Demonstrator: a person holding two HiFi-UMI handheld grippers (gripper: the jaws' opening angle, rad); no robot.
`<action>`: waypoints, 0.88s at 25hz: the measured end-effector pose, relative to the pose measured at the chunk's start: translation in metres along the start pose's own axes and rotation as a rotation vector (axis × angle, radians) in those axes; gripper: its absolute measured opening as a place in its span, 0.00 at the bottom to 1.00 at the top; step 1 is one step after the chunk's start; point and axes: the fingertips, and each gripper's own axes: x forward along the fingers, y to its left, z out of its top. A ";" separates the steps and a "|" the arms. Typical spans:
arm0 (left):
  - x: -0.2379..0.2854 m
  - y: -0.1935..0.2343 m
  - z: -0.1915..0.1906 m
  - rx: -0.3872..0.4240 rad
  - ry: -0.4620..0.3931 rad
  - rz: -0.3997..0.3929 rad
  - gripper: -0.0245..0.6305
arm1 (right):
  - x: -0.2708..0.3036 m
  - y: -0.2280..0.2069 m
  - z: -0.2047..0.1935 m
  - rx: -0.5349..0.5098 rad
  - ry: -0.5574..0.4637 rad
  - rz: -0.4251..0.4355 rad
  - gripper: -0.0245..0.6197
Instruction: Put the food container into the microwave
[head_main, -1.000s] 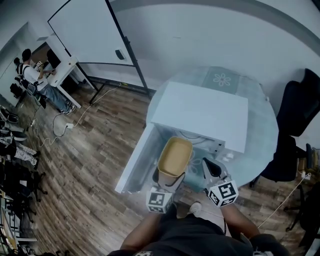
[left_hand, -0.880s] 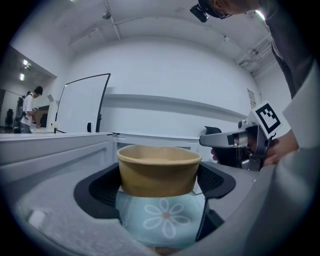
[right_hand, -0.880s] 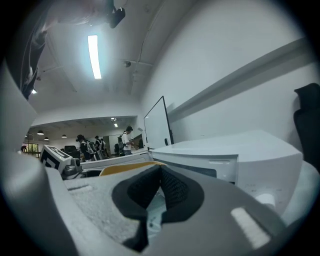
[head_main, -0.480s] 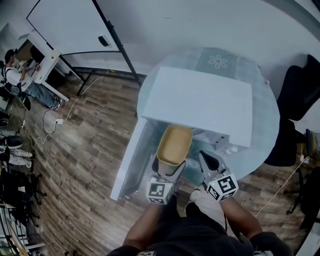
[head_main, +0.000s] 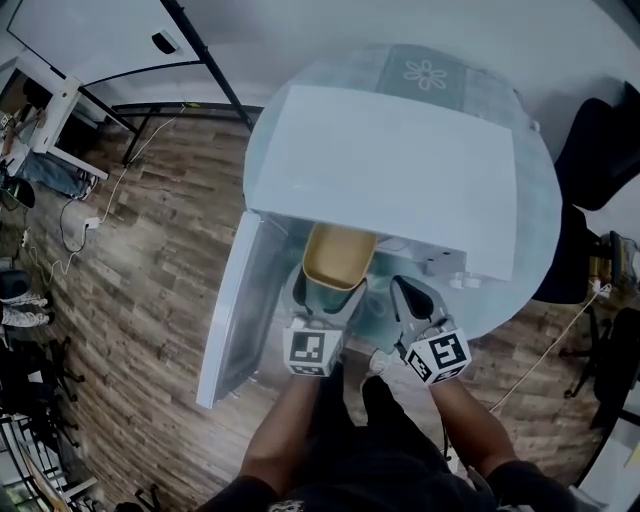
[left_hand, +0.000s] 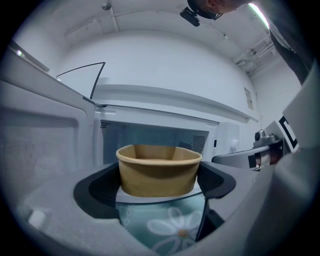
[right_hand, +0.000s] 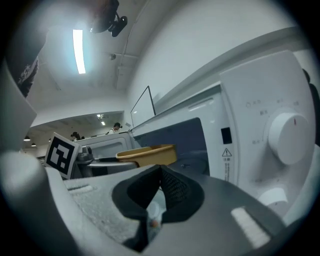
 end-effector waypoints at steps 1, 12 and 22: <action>0.005 0.001 -0.001 0.003 -0.002 -0.004 0.78 | 0.002 -0.003 -0.003 -0.002 0.001 -0.008 0.04; 0.052 0.016 -0.028 -0.004 0.013 0.013 0.78 | 0.019 -0.027 -0.048 -0.015 0.045 -0.055 0.04; 0.090 0.015 -0.050 -0.054 0.023 0.017 0.78 | 0.019 -0.037 -0.054 -0.017 0.047 -0.070 0.04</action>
